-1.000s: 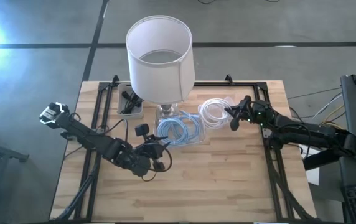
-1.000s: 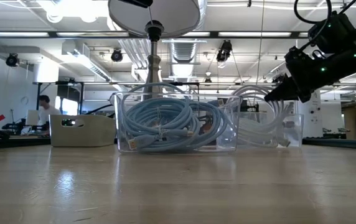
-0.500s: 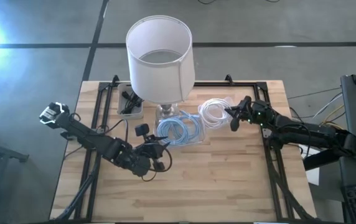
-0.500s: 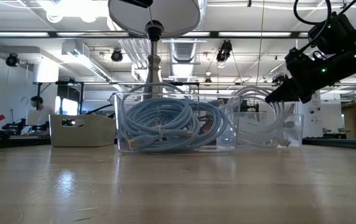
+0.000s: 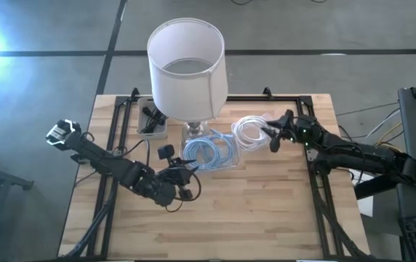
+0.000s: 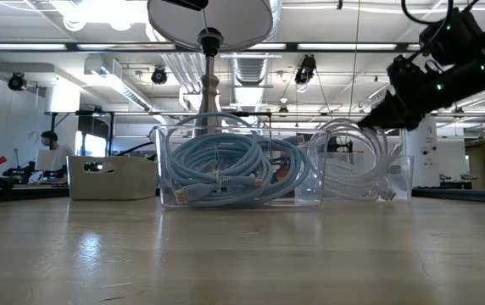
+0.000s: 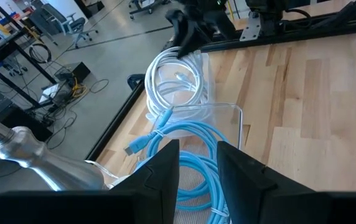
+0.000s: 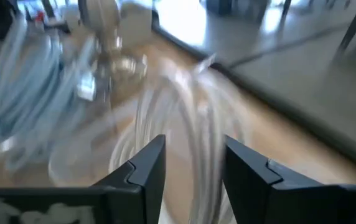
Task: Pick & Place USB Port
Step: Put the white hdmi cable into the right transparent bin, then return to Home Position
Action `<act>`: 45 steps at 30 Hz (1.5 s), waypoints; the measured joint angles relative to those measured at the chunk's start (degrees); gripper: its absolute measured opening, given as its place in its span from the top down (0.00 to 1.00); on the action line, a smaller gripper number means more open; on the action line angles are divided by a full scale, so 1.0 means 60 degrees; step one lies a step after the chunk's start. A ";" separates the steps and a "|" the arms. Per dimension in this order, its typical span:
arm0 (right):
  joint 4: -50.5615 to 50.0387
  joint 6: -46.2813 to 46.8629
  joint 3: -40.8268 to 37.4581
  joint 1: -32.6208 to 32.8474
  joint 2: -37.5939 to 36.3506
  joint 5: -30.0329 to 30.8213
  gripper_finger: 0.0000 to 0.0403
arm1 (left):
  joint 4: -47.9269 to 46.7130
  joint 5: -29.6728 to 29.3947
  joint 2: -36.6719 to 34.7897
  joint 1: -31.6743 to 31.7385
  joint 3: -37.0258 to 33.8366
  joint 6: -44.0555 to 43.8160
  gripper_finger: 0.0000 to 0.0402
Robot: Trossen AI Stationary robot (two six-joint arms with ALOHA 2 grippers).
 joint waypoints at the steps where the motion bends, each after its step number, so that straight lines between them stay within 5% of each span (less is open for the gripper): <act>1: 0.0021 -0.0139 0.0167 0.0000 -0.0037 0.0019 0.65 | 0.0000 0.0000 0.0000 0.0004 0.0000 0.0000 0.73; 11: -0.0805 0.0050 0.2713 0.0126 -0.0077 -0.0196 0.66 | 0.0000 0.0000 0.0000 0.0000 0.0000 0.0000 0.73; 18: -0.0796 0.1601 0.4196 0.1042 -0.0069 -0.2665 0.71 | -0.0002 0.0000 0.0000 0.0004 0.0000 0.0000 0.73; 28: -0.0858 0.1714 0.4877 0.2622 -0.0089 -0.2990 0.79 | -0.0002 -0.0038 0.0000 0.0007 0.0000 0.0014 0.73; 35: -0.1644 0.1264 0.4890 0.2670 -0.0143 -0.2998 0.83 | -0.0906 -0.1140 -0.0929 -0.0273 -0.0007 -0.0658 0.73; 45: -0.3069 0.0634 0.4886 0.2670 -0.0525 -0.2996 0.81 | -0.0883 0.3070 -0.4259 -0.0746 -0.1088 -0.1163 0.73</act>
